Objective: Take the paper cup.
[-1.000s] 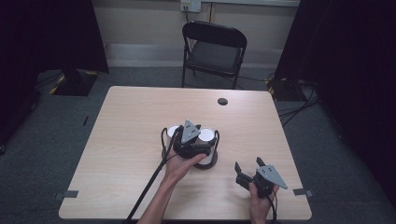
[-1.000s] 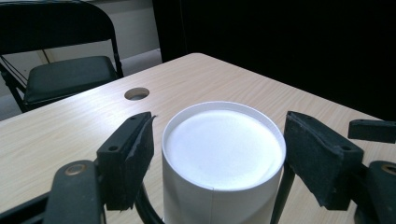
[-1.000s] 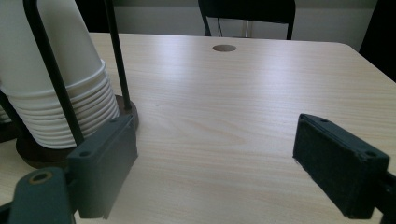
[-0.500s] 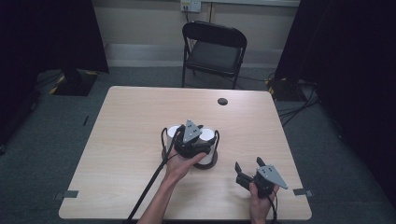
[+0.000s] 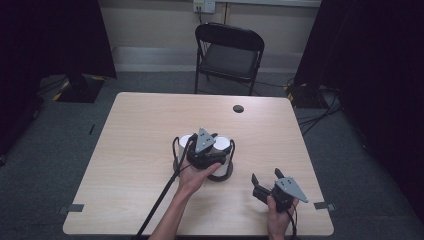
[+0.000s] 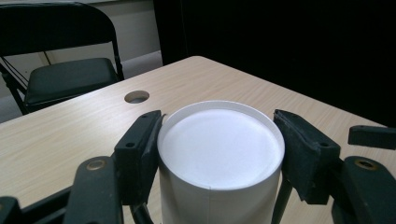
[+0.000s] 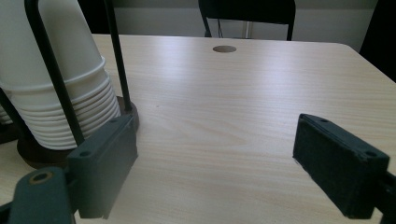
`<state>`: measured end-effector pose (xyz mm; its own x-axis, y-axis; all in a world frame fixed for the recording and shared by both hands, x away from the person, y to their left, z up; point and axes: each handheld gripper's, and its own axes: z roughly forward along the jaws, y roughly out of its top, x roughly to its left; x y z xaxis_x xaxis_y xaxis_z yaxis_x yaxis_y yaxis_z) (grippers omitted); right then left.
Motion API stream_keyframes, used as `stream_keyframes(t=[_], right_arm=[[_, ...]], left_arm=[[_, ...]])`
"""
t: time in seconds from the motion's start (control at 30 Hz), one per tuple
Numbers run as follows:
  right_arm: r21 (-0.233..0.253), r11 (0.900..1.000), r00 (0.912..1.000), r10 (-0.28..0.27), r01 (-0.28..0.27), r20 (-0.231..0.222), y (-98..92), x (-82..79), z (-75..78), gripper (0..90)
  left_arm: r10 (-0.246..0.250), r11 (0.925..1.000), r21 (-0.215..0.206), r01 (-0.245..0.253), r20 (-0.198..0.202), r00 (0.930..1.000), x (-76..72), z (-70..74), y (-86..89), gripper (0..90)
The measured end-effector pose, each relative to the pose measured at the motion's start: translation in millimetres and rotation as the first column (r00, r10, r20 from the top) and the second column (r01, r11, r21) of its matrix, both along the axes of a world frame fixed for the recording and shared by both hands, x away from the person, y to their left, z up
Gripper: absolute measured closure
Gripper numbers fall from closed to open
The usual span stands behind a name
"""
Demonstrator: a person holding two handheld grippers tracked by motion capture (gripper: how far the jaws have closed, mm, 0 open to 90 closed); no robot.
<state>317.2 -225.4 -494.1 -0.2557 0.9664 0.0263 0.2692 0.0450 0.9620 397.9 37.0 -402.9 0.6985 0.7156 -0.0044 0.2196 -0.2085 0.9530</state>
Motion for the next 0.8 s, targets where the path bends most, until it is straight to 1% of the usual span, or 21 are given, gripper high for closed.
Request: stream_keyframes(t=[0.27, 0.43, 0.5, 0.53, 0.57, 0.67, 0.8], right_arm=[[0.000, 1.000, 1.0000, 0.000, 0.000, -0.004, -0.1, 0.2, 0.1, 13.0], [0.000, 1.000, 1.0000, 0.001, -0.001, -0.003, -0.2, 0.2, 0.1, 13.1], [0.000, 1.000, 1.0000, 0.001, -0.001, -0.003, -0.2, 0.2, 0.1, 13.1], [0.000, 1.000, 1.0000, -0.001, 0.001, -0.001, -0.1, 0.2, 0.0, 13.1], [0.001, 1.000, 1.0000, -0.001, 0.001, -0.001, -0.1, 0.2, 0.0, 13.1], [0.001, 1.000, 1.0000, 0.001, -0.001, -0.002, -0.3, 0.1, 0.1, 13.0], [0.001, 1.000, 1.0000, 0.000, 0.000, -0.003, -0.4, 0.2, 0.1, 13.0]], left_arm=[[0.003, 0.9999, -0.013, -0.003, 0.003, 1.0000, -0.2, 2.4, 2.7, 35.2], [0.010, 0.9993, -0.037, -0.009, 0.018, 0.9998, -2.8, 6.2, 4.4, 35.2], [0.005, 0.9990, -0.044, -0.005, 0.015, 0.9999, -3.4, 7.1, 5.1, 35.2], [0.001, 0.9990, -0.045, 0.000, 0.020, 0.9998, -3.4, 7.6, 5.5, 35.2], [-0.003, 0.9991, -0.041, 0.003, 0.013, 0.9999, -1.8, 8.4, 5.8, 35.2], [-0.004, 0.9991, -0.042, 0.005, 0.011, 0.9999, -0.8, 9.7, 6.5, 35.2], [0.002, 0.9987, -0.050, 0.000, 0.026, 0.9997, -2.1, 15.3, 6.9, 35.2]])
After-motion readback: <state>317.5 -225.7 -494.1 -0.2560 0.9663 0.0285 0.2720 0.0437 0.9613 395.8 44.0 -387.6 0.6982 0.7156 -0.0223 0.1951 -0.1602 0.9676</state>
